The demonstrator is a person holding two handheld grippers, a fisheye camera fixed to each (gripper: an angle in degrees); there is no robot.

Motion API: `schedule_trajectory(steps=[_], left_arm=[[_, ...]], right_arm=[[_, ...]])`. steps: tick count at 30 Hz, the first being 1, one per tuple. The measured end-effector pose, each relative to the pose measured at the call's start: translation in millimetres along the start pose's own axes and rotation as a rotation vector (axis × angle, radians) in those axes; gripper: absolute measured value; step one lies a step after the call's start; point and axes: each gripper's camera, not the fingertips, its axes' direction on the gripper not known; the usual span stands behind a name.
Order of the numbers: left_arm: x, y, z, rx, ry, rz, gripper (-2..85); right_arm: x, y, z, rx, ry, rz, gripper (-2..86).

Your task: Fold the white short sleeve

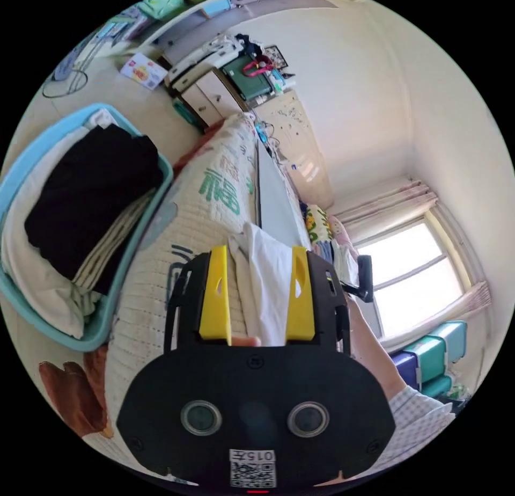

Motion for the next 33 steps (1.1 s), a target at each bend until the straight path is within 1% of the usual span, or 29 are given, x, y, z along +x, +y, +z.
schedule_trajectory(steps=[1,3,5,9,10,12,14,18,19,22,23,25,28,31,33], left_arm=[[-3,0,-1,0.011,-0.013,0.0,17.2],[-19,1,5,-0.014,0.068,-0.041,17.7],[-39,7,1,0.012,0.14,-0.103,17.2],[-62,10,-3,0.004,0.254,-0.188,16.9],[-66,10,-1,-0.002,0.254,-0.192,16.5],[-65,8,2,-0.021,0.216,-0.183,16.0],[-61,2,5,-0.042,0.207,-0.173,16.5],[-57,-4,11,-0.072,0.181,-0.156,16.1],[-59,-5,13,-0.076,0.183,-0.159,15.3],[-64,-6,41,-0.197,0.308,-0.158,13.6],[-63,-7,46,-0.203,0.277,-0.15,12.4],[-61,-10,44,-0.172,0.239,-0.139,12.9],[-63,-19,39,-0.153,0.287,-0.134,15.9],[-68,-21,22,-0.061,0.238,-0.14,16.1],[-78,-21,19,-0.002,0.243,-0.162,15.8]], right_arm=[[5,0,3,-0.008,-0.005,-0.005,1.1],[5,5,3,0.025,-0.002,-0.042,0.3],[5,10,1,0.062,-0.006,-0.082,-0.1],[20,7,-1,0.083,-0.082,-0.055,-0.4],[26,4,-1,0.082,-0.115,-0.037,-0.4],[25,-2,0,0.079,-0.113,-0.047,-0.4],[10,-9,2,0.076,-0.047,-0.091,-0.4],[-1,-16,7,0.078,0.001,-0.123,-0.4],[-1,-18,9,0.082,-0.008,-0.119,-0.4],[10,-21,15,0.098,-0.07,-0.07,-0.4],[13,-21,18,0.104,-0.091,-0.059,-0.4],[15,-21,23,0.116,-0.107,-0.051,-0.4],[11,-21,32,0.133,-0.1,-0.057,-0.4],[7,-23,42,0.132,-0.093,-0.066,-0.3],[7,-25,48,0.127,-0.098,-0.065,-0.3]])
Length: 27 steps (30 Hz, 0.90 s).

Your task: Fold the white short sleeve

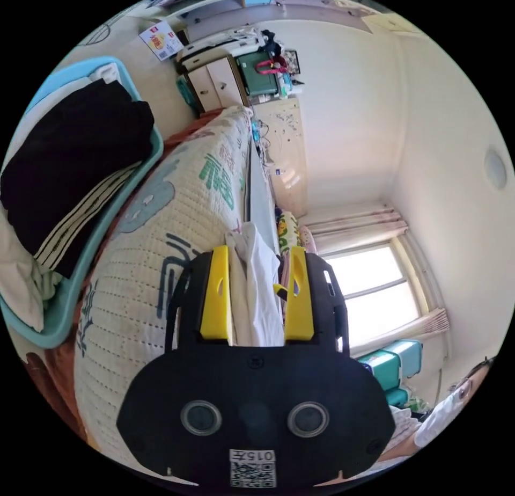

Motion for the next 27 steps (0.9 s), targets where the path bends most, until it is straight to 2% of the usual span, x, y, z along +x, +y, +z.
schedule_trajectory(steps=[2,5,14,17,24,27], left_arm=[[-20,0,-2,0.074,0.095,-0.054,15.0],[-26,-6,-5,0.113,0.067,-0.059,13.4],[10,-35,20,-0.138,-0.144,0.03,10.7],[17,-41,27,-0.145,-0.223,0.047,8.8],[-1,-51,29,-0.099,-0.042,0.027,11.2],[12,-58,38,-0.094,-0.021,0.079,13.1]], right_arm=[[-1,1,10,0.002,-0.003,0.005,-0.3],[-5,3,24,0.003,0.008,-0.001,-0.4],[-10,19,74,0.011,0.01,0.0,-0.4],[-12,27,94,0.009,0.012,0.008,-0.2],[-6,49,138,0.005,-0.035,0.05,2.0],[11,69,138,0.14,-0.137,0.129,7.3]])
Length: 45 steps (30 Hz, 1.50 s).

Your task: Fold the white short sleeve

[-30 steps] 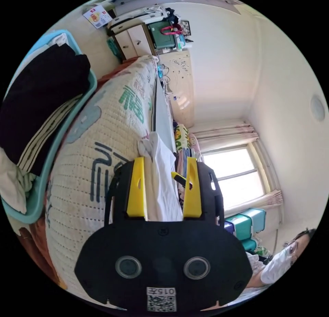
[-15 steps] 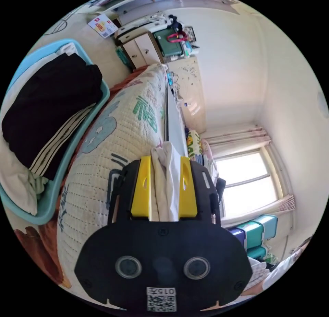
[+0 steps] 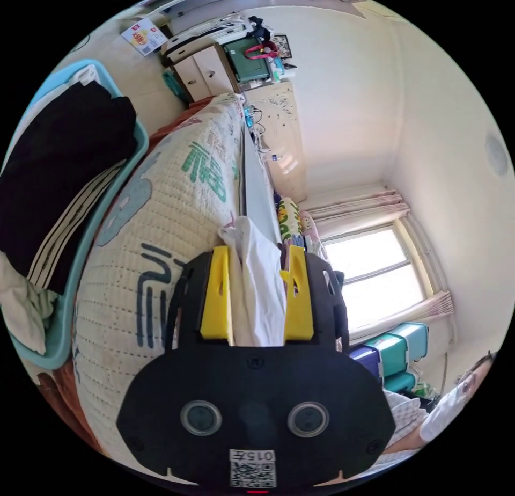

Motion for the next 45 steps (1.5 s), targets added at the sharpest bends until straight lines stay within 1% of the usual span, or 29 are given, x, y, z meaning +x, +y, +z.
schedule_trajectory(steps=[2,3,6,8,13,16,18,20,22,24,26,27,29,30,32,33,35,36,38,39,41,45], left_arm=[[7,-5,7,-0.016,-0.086,0.022,9.7],[7,-5,7,-0.016,-0.102,0.02,8.5],[-3,-9,3,-0.011,-0.043,-0.003,4.4],[-7,-11,-1,-0.001,-0.002,-0.011,2.0],[1,-17,-3,0.0,-0.009,0.014,0.3],[3,-19,-8,0.007,0.015,0.017,0.0],[8,-20,-12,0.012,0.024,0.03,-0.1],[25,-21,-20,0.01,0.023,0.072,-0.3],[44,-21,-31,0.019,0.065,0.105,-0.4],[77,-19,-43,0.039,0.093,0.172,-0.5],[147,-10,-57,0.071,0.085,0.312,-0.5],[168,-6,-59,0.075,0.086,0.351,-0.5],[254,20,-59,0.057,0.107,0.518,-0.5],[276,28,-57,0.043,0.111,0.56,-0.5],[360,62,-53,0.011,0.136,0.71,-0.5],[380,71,-51,0.001,0.151,0.744,-0.5],[453,106,-32,-0.055,0.203,0.852,-0.5],[469,115,-25,-0.066,0.211,0.878,-0.5],[526,151,7,-0.106,0.225,0.964,-0.5],[537,160,16,-0.116,0.232,0.98,-0.5],[574,189,57,-0.162,0.29,1.019,-0.5],[605,223,129,-0.241,0.405,1.014,-0.5]], right_arm=[[14,17,-4,0.102,-0.013,0.026,8.6],[18,21,-2,0.114,0.001,0.035,8.8],[35,38,16,0.128,0.068,0.066,9.2],[51,47,49,0.062,0.07,0.094,9.4],[66,69,116,0.01,0.017,0.138,8.6],[71,89,148,0.004,0.049,0.182,5.0],[70,102,163,0.002,0.029,0.17,3.0],[62,129,170,0.043,0.002,0.141,1.4],[51,156,163,0.101,-0.047,0.117,0.9],[37,185,147,0.159,-0.093,0.079,0.6],[12,234,106,0.258,-0.118,-0.007,0.4],[5,249,93,0.287,-0.121,-0.029,0.4],[-16,320,34,0.412,-0.137,-0.102,0.2],[-19,341,18,0.441,-0.14,-0.115,0.2],[-25,423,-40,0.551,-0.158,-0.14,0.2],[-27,444,-54,0.579,-0.167,-0.144,0.2],[-38,527,-105,0.691,-0.147,-0.163,0.1],[-43,548,-117,0.715,-0.125,-0.17,0.1],[-60,627,-161,0.804,-0.026,-0.187,0.1],[-64,645,-171,0.824,-0.005,-0.189,0.1],[-74,719,-206,0.899,0.065,-0.189,0.2],[-79,812,-243,0.969,0.143,-0.144,0.2]])
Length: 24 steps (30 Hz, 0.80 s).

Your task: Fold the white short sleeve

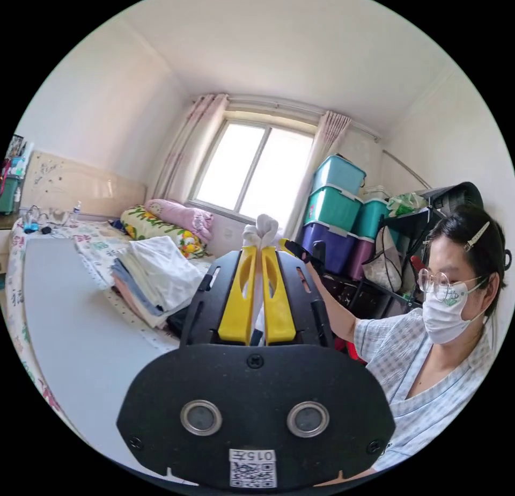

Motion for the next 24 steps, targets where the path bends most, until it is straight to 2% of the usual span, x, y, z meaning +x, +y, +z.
schedule_trajectory(steps=[5,9,12,17,20,24], left_arm=[[-13,-5,120,-0.046,0.118,-0.023,-0.5],[-64,15,199,-0.12,0.128,-0.121,-0.4],[-124,49,265,-0.227,0.013,-0.198,-0.4],[-259,130,363,-0.436,-0.195,-0.435,-0.1],[-301,148,389,-0.508,-0.318,-0.457,0.5],[-328,150,404,-0.578,-0.316,-0.438,2.4]], right_arm=[[-3,22,-77,-0.015,0.18,-0.033,0.2],[33,55,-61,-0.092,0.291,0.003,0.2],[101,102,-6,-0.209,0.373,0.108,0.2],[215,212,145,-0.501,0.495,0.297,0.4],[229,249,199,-0.526,0.583,0.311,0.7],[242,288,237,-0.593,0.684,0.282,1.2]])
